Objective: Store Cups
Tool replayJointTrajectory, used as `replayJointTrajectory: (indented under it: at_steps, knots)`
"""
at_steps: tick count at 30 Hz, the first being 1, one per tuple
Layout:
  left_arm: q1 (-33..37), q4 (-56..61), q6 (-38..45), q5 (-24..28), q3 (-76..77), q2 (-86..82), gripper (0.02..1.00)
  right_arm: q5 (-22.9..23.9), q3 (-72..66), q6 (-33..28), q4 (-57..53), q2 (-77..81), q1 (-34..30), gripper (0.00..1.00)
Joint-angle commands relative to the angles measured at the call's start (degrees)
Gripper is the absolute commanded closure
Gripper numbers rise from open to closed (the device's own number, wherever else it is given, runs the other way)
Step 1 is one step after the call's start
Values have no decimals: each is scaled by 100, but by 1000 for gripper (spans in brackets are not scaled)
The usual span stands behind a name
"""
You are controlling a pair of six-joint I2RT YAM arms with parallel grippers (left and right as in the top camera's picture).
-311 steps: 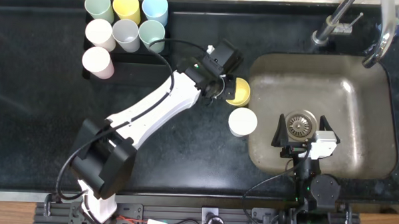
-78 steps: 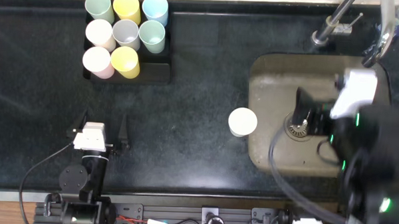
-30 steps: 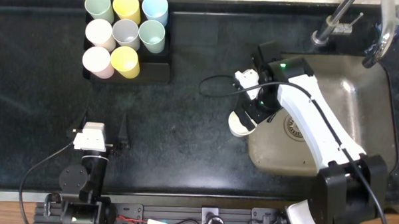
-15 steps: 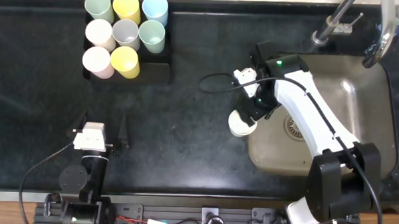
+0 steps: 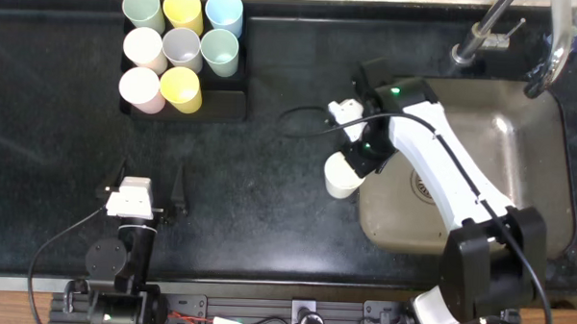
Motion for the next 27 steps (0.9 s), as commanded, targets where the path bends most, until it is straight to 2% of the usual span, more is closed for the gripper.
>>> replayJointTrajectory:
  at_steps: [1,7,13,15,18,27]
  knots:
    - [66,-15,129,-7,-15,-48,18,28,1547,341,-321,-59,273,956]
    - [66,-13,129,-7,-15,-48,18,522,3709,798,-332,173,815,958]
    - [66,-15,127,-7,-15,-48,18,595,5191,1534,-326,1158,1429,958]
    - [66,-15,127,-7,-15,-48,18,767,5635,1775,-369,1606,1646,958]
    - [66,-15,127,-7,-15,-48,18,986,6137,1860,-503,2151,1864,958]
    - [63,-15,127,-7,-15,-48,18,966,6522,2194,-407,3021,2004,958]
